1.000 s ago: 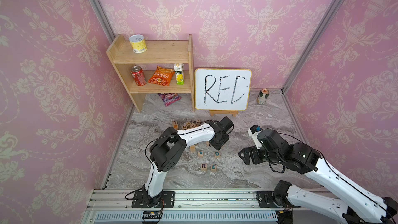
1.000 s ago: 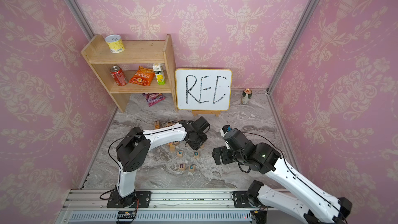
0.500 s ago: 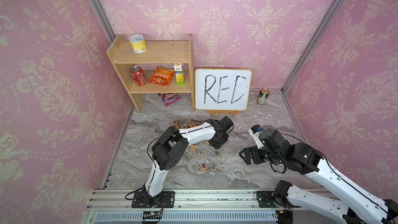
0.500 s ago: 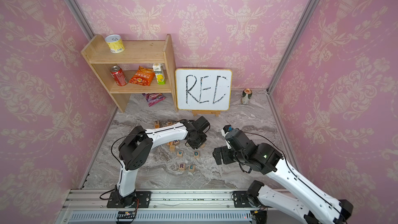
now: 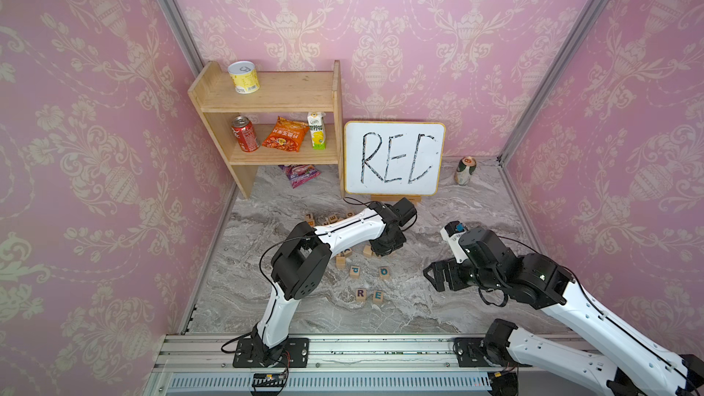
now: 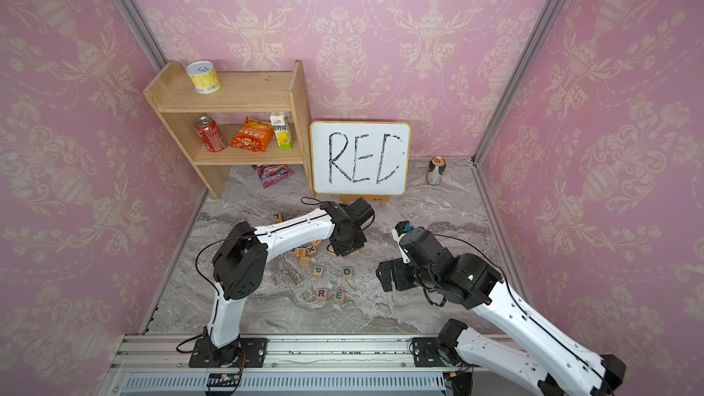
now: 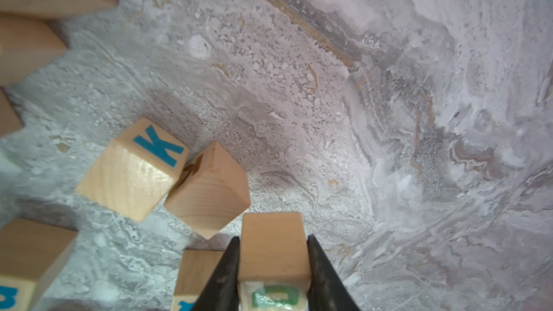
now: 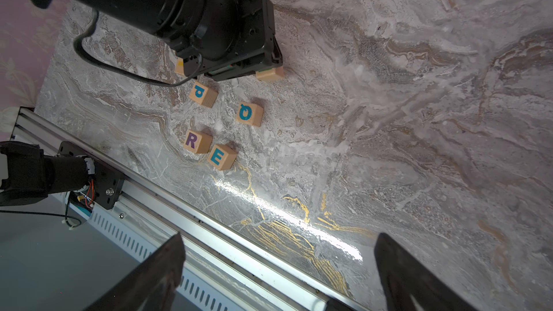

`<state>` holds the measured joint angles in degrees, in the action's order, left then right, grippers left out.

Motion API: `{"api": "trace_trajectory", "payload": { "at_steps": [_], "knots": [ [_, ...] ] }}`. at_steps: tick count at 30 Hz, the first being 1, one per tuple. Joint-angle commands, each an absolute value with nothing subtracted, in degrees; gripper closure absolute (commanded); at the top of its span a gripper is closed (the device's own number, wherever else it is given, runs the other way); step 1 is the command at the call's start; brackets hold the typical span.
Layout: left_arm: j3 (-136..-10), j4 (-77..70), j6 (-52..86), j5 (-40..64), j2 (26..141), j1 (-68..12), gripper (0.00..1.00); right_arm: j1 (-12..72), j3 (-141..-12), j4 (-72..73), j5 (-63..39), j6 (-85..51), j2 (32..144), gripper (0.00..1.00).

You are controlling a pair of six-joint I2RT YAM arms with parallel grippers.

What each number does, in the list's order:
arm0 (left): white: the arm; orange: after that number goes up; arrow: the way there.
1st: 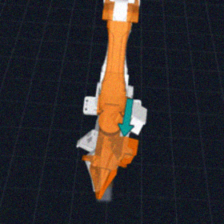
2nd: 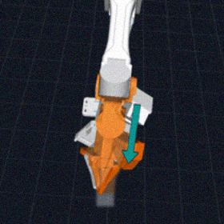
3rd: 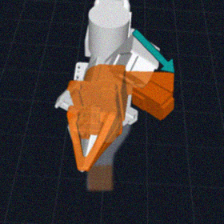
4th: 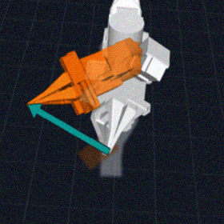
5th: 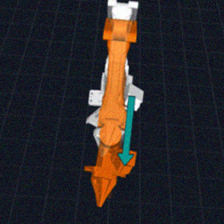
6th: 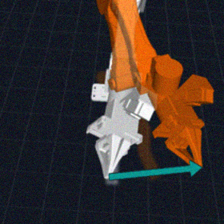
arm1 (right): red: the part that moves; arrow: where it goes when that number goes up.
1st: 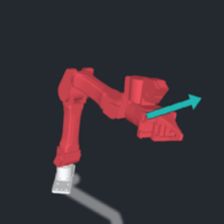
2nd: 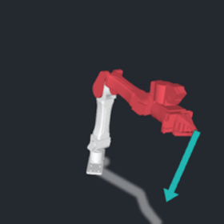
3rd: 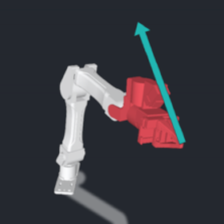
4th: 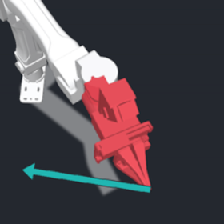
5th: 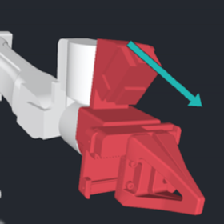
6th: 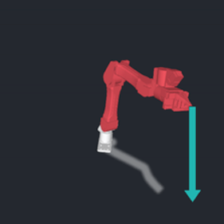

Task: Assemble the uppercase word "red" with letter blocks
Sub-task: Pick up the letter block from the center of the board, then place the letter block at the center of the board.

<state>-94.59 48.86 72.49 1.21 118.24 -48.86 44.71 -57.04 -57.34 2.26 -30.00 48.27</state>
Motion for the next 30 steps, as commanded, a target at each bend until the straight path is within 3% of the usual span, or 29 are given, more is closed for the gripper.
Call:
{"api": "trace_trajectory", "payload": {
  "at_steps": [1, 11, 30],
  "knots": [
    [-96.3, 54.1, 63.3, -1.4, 118.1, -48.5, 0.78, 44.4, -56.1, -57.3, 1.3, -30.7, 47.1, 0.00],
    [-96.8, 56.1, 43.3, -3.0, 117.1, -49.0, 0.79, 44.4, -56.0, -58.8, 0.7, -31.7, 45.6, 0.00],
    [-100.6, 60.8, 2.2, 3.2, 117.9, -49.9, 0.78, 44.3, -56.2, -60.5, -0.8, -32.6, 44.0, 0.00]
  ]
}}
